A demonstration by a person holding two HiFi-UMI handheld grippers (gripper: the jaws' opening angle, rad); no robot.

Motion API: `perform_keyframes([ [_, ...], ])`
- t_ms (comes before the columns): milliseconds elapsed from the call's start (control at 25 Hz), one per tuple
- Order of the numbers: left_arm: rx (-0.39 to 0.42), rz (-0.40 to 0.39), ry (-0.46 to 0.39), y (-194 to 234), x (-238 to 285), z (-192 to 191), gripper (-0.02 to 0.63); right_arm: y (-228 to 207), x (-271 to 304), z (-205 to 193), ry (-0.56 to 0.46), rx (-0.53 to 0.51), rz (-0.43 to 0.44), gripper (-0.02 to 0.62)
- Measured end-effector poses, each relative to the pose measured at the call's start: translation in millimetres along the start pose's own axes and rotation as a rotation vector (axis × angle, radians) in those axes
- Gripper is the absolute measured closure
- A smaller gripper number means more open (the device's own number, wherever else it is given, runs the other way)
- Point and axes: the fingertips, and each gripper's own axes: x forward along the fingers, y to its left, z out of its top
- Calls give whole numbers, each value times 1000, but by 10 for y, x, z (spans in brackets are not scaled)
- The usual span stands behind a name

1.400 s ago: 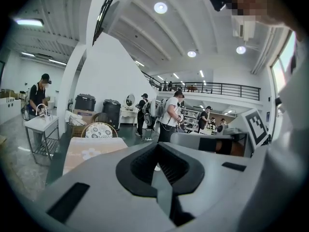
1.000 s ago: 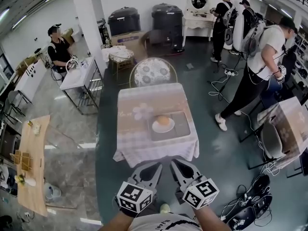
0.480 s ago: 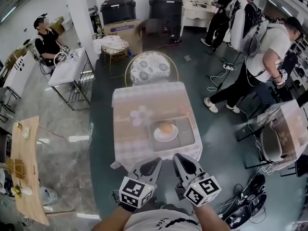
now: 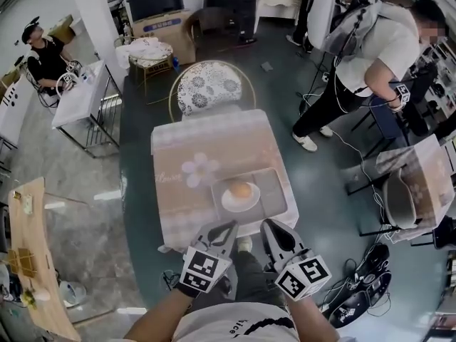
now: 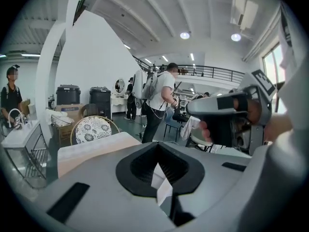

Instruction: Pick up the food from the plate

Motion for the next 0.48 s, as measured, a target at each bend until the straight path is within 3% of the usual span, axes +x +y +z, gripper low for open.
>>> perform_keyframes([
  [480, 59, -28, 75, 508, 1076, -296, 596, -806, 886, -9, 111, 61, 34, 577],
])
